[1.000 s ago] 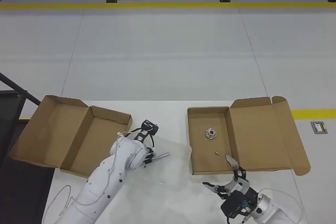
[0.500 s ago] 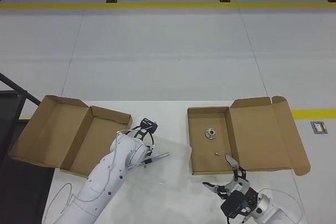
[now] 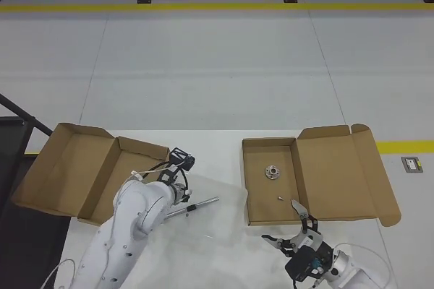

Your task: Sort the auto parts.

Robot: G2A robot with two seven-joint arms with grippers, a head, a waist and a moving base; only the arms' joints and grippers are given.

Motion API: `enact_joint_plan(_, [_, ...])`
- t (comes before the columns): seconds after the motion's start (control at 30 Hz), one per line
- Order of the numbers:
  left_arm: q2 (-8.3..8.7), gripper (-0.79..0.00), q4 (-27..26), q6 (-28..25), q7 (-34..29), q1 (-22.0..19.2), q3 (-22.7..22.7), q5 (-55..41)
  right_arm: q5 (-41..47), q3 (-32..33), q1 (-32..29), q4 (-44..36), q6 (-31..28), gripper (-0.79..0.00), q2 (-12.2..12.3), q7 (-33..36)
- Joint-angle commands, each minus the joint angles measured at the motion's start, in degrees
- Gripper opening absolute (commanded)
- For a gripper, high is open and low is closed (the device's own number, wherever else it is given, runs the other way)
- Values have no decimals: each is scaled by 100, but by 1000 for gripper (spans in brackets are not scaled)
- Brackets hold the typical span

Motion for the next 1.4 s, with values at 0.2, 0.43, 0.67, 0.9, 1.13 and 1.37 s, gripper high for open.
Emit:
enact_joint_plan(0.2, [210,-785,-1609,-373,-242,916,-1456,-697,0,0,0,0,0,0,0,0])
enact_joint_plan(0.43, [246,-785,-1644,-370,-266,1006,-1799,-872,0,0,0,0,0,0,0,0])
enact_joint_plan(0.67, [253,-785,-1483,-188,16,1083,-1786,-486,0,0,0,0,0,0,0,0])
enact_joint_plan(0.9, [211,-785,34,588,483,248,-1684,-329,0,0,0,0,0,0,0,0])
enact_joint_plan(1.13, [194,-785,1756,666,576,-701,-1624,-574,0,0,0,0,0,0,0,0])
enact_joint_plan(1.37, [167,-785,2911,865,807,-1273,-1463,-587,0,0,0,0,0,0,0,0])
